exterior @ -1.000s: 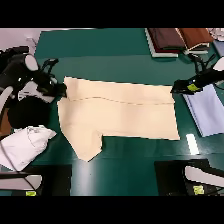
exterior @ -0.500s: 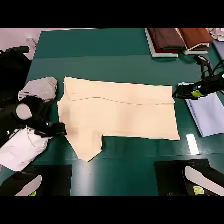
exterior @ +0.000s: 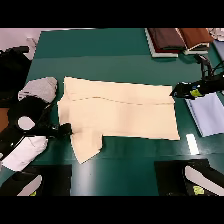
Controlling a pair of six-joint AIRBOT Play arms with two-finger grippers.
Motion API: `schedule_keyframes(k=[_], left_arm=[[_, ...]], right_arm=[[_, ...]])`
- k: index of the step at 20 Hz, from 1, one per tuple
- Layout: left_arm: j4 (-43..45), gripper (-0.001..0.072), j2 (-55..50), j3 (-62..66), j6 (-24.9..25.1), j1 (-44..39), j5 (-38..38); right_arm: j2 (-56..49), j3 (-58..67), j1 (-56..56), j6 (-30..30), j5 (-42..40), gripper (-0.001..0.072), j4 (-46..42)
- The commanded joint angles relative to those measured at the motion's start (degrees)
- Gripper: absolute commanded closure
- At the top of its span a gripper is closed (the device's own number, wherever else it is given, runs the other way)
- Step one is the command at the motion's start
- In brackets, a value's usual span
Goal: Fold the shirts.
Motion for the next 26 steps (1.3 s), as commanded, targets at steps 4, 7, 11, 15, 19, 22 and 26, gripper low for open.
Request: schedule_keyframes(k=[4, 7, 11, 15, 19, 22, 26], left_arm=[[8.7, 0.0686, 0.2, 7.0, 1.7, 0.0, -7.9], [8.7, 0.0685, 0.2, 8.5, 2.8, 0.0, -8.6], [8.6, 0.0685, 0.2, 8.5, 2.8, 0.0, -7.5], [8.1, 0.0685, 0.2, 8.5, 2.8, 0.0, -7.2], [7.8, 0.0685, 0.2, 8.5, 2.8, 0.0, -7.4], [7.9, 0.0685, 0.2, 8.7, 4.7, 0.0, -9.4], [8.3, 0.0688, 5.6, 10.2, 5.4, 0.0, -14.8]], right_arm=[[2.4, -10.3, -10.7, -2.8, 8.8, 0.0281, -1.9], [5.5, -21.3, -22.0, -2.8, 8.2, 0.0078, -5.8], [5.9, -31.1, -31.3, -3.1, 8.3, 0.0148, -4.3], [5.9, -35.4, -26.2, -4.6, 7.3, 0.0204, 1.0], [5.9, -34.4, -17.4, -4.4, 2.2, 0.0402, 4.1], [5.9, -31.9, -12.2, -4.5, 1.0, 0.0695, 4.3], [7.3, -25.9, -6.4, -3.7, 7.0, 0.0697, -3.0]])
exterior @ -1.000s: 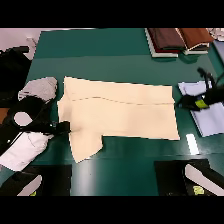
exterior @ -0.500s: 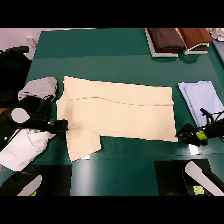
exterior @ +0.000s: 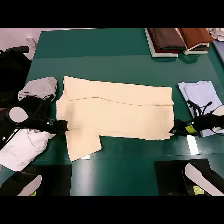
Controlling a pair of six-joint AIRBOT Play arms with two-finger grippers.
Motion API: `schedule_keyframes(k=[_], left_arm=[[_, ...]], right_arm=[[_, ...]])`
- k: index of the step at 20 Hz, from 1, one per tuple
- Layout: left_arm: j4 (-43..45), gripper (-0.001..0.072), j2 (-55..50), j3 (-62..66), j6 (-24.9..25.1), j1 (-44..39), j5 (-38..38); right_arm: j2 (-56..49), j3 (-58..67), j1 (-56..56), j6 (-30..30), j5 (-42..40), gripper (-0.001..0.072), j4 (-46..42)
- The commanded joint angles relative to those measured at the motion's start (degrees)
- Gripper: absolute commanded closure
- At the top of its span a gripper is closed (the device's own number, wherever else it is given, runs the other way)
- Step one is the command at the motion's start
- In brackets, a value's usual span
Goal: Fold the shirts.
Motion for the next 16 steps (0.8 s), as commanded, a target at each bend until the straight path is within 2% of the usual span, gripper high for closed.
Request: schedule_keyframes(k=[1, 5, 7, 10, 12, 16], left_arm=[[1.4, 0.0688, 6.7, 0.6, -0.6, 0.0, -6.3], [-1.8, 0.0687, 15.8, 0.7, -2.2, 0.0, -19.3], [-4.0, 0.0688, 16.8, 1.2, -2.1, 0.0, -21.8], [-2.9, 0.0687, 15.7, 3.7, -1.8, 0.0, -15.4], [-1.0, 0.0688, 12.2, 6.3, 0.8, 0.0, -10.3], [6.3, 0.0685, -1.5, 13.2, 3.1, 0.0, 0.3]], right_arm=[[2.6, 4.3, 5.1, 1.5, 4.9, 0.0697, -8.6], [11.5, 7.2, 4.2, 1.9, 11.5, 0.0697, -15.7], [14.4, 9.7, 2.6, 1.9, 13.4, 0.0697, -18.4], [12.4, 14.6, 2.8, 2.0, 13.2, 0.0697, -18.6], [7.1, 18.1, 6.0, 3.3, 11.3, 0.0697, -18.7], [-7.3, 27.8, 11.8, 6.1, 5.7, 0.0697, -18.1]])
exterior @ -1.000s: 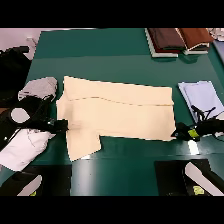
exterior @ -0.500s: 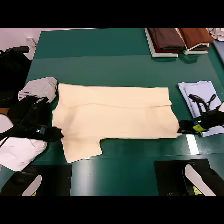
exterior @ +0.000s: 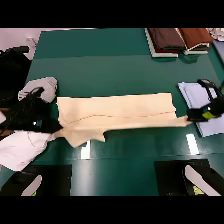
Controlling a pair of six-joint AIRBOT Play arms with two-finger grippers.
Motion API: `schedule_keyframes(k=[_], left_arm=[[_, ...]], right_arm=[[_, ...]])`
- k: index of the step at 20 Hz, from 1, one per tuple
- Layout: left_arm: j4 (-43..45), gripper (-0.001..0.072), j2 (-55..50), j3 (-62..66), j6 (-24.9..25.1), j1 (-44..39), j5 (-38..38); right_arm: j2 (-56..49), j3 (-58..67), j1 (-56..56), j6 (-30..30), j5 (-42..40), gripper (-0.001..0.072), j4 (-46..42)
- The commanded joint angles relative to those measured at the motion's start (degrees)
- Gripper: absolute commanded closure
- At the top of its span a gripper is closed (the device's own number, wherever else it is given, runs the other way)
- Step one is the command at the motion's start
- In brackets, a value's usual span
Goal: Fold the shirts.
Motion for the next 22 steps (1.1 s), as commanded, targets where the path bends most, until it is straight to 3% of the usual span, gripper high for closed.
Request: schedule_keyframes(k=[1, 5, 9, 10, 11, 12, 14, 15, 16, 17, 18, 22], left_arm=[[5.9, 0.0685, -11.4, 6.2, 2.0, 0.0, 10.6], [5.9, 0.0684, -24.8, 13.7, 3.3, 0.0, 18.8], [5.8, 0.0681, -31.0, 17.6, 3.3, 0.0, 21.6], [5.8, 0.0506, -31.2, 17.8, 3.3, 0.0, 21.5], [5.7, 0.0207, -31.2, 18.2, 3.0, 0.0, 21.4], [5.0, 0.0123, -31.2, 18.6, 2.8, 0.0, 20.5], [4.2, 0.0299, -31.0, 19.8, 2.8, 0.0, 17.5], [3.2, 0.0422, -30.9, 20.0, 2.8, 0.0, 16.7], [1.7, 0.0593, -30.8, 20.1, 2.9, 0.0, 16.2], [0.2, 0.0684, -30.9, 20.1, 3.1, 0.0, 15.6], [-1.5, 0.0684, -30.9, 20.1, 3.3, 0.0, 15.4], [-8.3, 0.0684, -31.0, 20.1, 3.2, 0.0, 16.1]], right_arm=[[-11.9, 8.9, 4.3, 1.7, -3.3, 0.0697, -0.2], [-23.8, 18.5, 6.3, 2.1, -3.3, 0.0696, 0.3], [-30.7, 25.7, 4.4, 1.9, -3.9, 0.0693, 9.0], [-31.9, 27.3, 3.5, 1.5, -4.2, 0.0592, 11.5], [-32.7, 28.4, 2.5, 1.4, -4.5, 0.036, 13.5], [-33.2, 29.3, 1.3, 0.8, -4.8, 0.0257, 15.3], [-33.2, 29.4, -1.4, -2.9, -4.8, 0.0252, 19.3], [-33.2, 29.4, -2.7, -3.9, -3.8, 0.0251, 19.8], [-33.1, 28.9, -4.2, -5.1, -2.7, 0.0249, 20.0], [-32.9, 27.5, -6.1, -6.3, -1.8, 0.0172, 20.3], [-32.5, 25.2, -8.1, -6.9, -1.9, 0.0056, 21.0], [-32.8, 12.8, -15.3, -10.3, -5.9, 0.0039, 25.7]])
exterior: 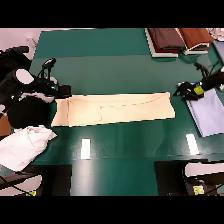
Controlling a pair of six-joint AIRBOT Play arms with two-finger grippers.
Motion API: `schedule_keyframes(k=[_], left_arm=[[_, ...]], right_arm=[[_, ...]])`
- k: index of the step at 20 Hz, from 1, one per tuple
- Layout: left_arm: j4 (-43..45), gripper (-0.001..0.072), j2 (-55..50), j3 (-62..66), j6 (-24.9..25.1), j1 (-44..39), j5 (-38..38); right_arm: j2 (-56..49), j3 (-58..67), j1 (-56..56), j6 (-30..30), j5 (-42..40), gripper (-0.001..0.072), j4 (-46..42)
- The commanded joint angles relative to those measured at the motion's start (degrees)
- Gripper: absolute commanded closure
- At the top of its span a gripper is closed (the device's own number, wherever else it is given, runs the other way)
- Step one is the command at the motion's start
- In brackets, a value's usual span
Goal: Fold the shirts.
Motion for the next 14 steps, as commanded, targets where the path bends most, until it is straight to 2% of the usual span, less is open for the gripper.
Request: schedule_keyframes(k=[1, 2, 6, 7, 8, 10, 14], left_arm=[[-7.5, 0.0685, -0.1, 0.2, 0.2, -0.2, -0.2], [-7.6, 0.0685, -0.1, 0.2, 0.2, -1.1, 0.3], [-7.0, 0.0685, -1.1, 0.2, -0.1, -8.7, 6.8], [-7.0, 0.0686, -1.8, 0.2, -0.7, -10.7, 9.1], [-7.0, 0.0685, -2.8, 0.3, -1.9, -12.9, 11.0], [-7.2, 0.0686, -5.4, 0.5, -3.1, -16.9, 13.6], [-7.2, 0.0686, -15.0, 7.4, -3.0, -22.4, 14.3]], right_arm=[[-1.1, -9.1, -5.5, -4.4, -3.5, 0.007, 7.5], [-1.9, -11.4, -6.0, -5.8, -4.9, 0.0136, 10.2], [-5.1, -14.4, -2.7, -8.5, -7.0, 0.0164, 16.9], [-5.6, -14.4, -1.1, -8.6, -7.0, 0.0241, 16.8], [-5.6, -14.4, 0.8, -9.5, -7.5, 0.0358, 16.8], [-4.3, -13.4, 3.1, -12.4, -8.4, 0.0692, 16.8], [2.9, -4.6, 3.6, -10.2, -4.6, 0.0697, 18.0]])
